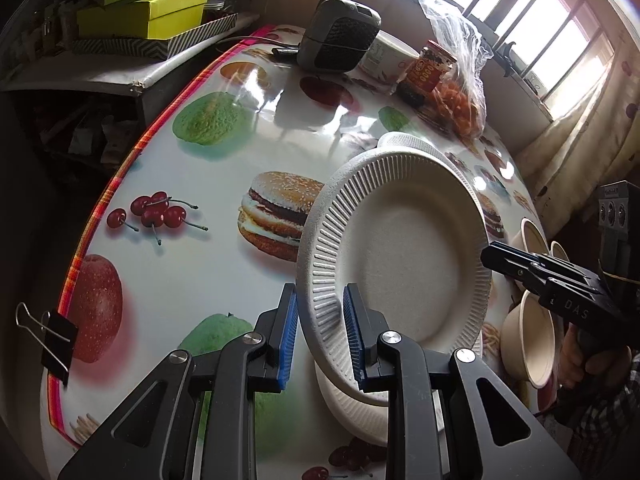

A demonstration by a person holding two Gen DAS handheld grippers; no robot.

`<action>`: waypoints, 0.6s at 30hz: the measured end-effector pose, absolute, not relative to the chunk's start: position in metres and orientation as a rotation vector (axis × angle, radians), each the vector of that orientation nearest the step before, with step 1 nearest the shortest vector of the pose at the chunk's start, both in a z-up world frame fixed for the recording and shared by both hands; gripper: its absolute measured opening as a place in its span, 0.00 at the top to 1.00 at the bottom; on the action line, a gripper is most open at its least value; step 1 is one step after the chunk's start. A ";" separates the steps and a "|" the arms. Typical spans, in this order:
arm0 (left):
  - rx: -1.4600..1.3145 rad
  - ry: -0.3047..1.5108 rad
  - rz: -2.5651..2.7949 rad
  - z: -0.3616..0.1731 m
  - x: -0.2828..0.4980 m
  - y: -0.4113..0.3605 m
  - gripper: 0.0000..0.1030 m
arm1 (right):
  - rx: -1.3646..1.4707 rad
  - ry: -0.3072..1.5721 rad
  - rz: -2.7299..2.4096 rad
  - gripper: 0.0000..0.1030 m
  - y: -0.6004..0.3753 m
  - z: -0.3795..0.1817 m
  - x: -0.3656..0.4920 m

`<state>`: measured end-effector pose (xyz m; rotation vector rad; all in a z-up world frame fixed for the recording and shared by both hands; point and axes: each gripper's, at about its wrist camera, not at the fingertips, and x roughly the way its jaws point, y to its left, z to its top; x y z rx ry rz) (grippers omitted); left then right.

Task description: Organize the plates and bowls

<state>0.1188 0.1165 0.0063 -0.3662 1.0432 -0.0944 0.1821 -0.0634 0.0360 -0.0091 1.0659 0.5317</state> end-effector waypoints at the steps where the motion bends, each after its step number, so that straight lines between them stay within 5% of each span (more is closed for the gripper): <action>1: -0.364 1.050 -0.097 0.005 0.118 0.114 0.77 | -0.008 1.070 0.529 0.84 -0.065 0.035 0.180; 18: -0.343 1.118 -0.141 -0.010 0.105 0.093 0.77 | -0.031 1.135 0.495 0.84 -0.081 0.022 0.163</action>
